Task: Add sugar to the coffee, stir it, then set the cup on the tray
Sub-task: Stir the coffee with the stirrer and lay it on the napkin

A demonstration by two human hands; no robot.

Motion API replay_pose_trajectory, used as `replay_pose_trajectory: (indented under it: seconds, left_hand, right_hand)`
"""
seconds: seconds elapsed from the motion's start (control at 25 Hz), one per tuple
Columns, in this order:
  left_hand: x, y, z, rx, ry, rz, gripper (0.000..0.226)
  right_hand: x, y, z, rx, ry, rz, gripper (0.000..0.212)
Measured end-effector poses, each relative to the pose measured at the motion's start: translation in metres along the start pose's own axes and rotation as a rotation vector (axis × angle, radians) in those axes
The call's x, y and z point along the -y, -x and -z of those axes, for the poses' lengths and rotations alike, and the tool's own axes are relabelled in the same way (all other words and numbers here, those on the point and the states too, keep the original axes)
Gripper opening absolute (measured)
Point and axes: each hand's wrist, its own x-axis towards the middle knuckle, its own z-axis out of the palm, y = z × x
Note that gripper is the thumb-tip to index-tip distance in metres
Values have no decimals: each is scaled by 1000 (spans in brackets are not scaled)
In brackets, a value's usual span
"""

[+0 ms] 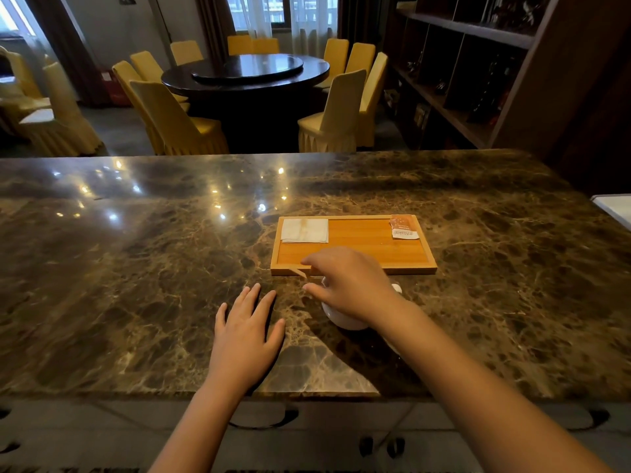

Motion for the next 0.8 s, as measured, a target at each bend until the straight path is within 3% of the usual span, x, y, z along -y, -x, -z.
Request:
replay_pose_trajectory:
  seconds: [0.16,0.56,0.8]
  left_hand:
    - [0,1,0,2,-2,3,67]
    - [-1,1,2,6,28,6,51]
    - [0,0,1,11,11,4,59]
  right_hand:
    - [5,-2,-11,-26,-89,-5,12]
    - [-47,45,34,-289,-625,-392,9]
    - [-59,75,37,-283,-730,-427,11]
